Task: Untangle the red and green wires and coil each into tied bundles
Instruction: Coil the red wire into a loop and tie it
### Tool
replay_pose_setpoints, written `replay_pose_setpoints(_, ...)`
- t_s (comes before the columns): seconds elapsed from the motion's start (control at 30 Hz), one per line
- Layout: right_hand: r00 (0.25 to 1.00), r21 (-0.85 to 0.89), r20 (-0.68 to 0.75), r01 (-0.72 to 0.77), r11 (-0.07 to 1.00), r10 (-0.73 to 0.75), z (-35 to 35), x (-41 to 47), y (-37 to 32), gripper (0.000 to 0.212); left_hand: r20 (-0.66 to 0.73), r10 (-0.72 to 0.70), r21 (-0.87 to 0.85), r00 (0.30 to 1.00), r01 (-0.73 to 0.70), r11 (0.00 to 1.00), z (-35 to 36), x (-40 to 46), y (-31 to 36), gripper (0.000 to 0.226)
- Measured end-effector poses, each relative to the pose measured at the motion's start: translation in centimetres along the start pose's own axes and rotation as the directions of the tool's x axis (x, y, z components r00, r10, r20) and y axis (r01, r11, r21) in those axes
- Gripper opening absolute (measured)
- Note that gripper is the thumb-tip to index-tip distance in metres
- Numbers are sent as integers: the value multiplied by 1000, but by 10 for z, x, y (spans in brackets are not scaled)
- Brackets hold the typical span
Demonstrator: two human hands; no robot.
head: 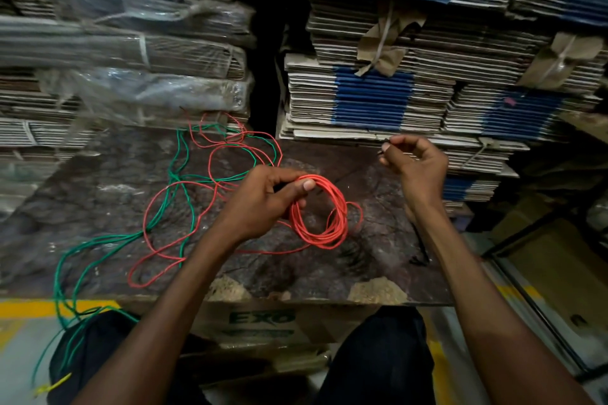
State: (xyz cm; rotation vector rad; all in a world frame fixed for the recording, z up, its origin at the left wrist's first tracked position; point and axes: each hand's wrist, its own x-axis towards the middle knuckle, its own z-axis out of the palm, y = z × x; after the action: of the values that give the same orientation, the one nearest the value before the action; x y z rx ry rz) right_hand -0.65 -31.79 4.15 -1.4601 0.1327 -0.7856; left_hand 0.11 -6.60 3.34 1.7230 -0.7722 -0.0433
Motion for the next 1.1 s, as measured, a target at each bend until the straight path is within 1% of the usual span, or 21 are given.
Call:
replay_pose_setpoints(0.13, 992, 62, 64, -114, 992, 110, 13, -7, 6, 18, 30, 15, -42, 999, -14, 999, 2, 2, 1, 49)
replay_pose_setpoints(0.27, 973, 109, 126, -208, 972, 194, 25, -25, 4, 17, 74, 34, -26, 997, -32, 999, 6, 2, 2, 41)
replay_pose_setpoints(0.43, 956, 113, 201, -240, 964, 215, 35, -42, -11, 16, 96, -2, -53, 995, 7, 999, 13, 4, -3, 38)
replay_pose_setpoints(0.57, 937, 88, 281, -239, 967, 206, 37, -54, -22, 14, 110, -24, -50, 994, 30, 998, 17, 4, -5, 37)
replay_pose_setpoints(0.67, 930, 67, 295, -250, 966, 220, 37, -58, -25, 13, 116, -39, -56, 993, 45, 997, 19, 5, -7, 24)
replay_pose_setpoints(0.77, 922, 28, 318, -240, 970, 219, 36, -59, -26, 13, 124, -52, -55, 991, 59, 997, 21, 6, -7, 29)
replay_pose_setpoints(0.87, 915, -56, 351, -190, 980, 197, 34, -58, -27, 15, 108, -73, -60, 991, 80, 995, 22, 6, -8, 32)
replay_pose_setpoints(0.93, 932, -92, 340, -101, 991, 126, 33, -59, -30, 17, 89, -92, -69, 992, 98, 993, 22, 6, -8, 31)
replay_pose_setpoints(0.97, 944, -118, 325, -18, 993, 55, 31, -61, -33, 19, 82, -109, -85, 991, 116, 990, 21, 7, -9, 26)
replay_pose_setpoints(1.0, 948, -148, 316, 85, 985, -34, 29, -63, -36, 19, 68, -120, -99, 990, 126, 987, 20, 7, -9, 30)
replay_pose_setpoints(1.03, 936, -177, 326, 195, 965, -130, 27, -67, -40, 19, 54, -123, -106, 991, 128, 986, 19, 7, -10, 40)
replay_pose_setpoints(1.07, 907, -200, 363, 301, 932, -215, 25, -72, -43, 18, 38, -132, -110, 991, 135, 985, 19, 8, -12, 47)
replay_pose_setpoints(1.1, 863, -216, 422, 395, 893, -279, 22, -77, -45, 17, 19, -136, -109, 990, 138, 984, 18, 9, -13, 49)
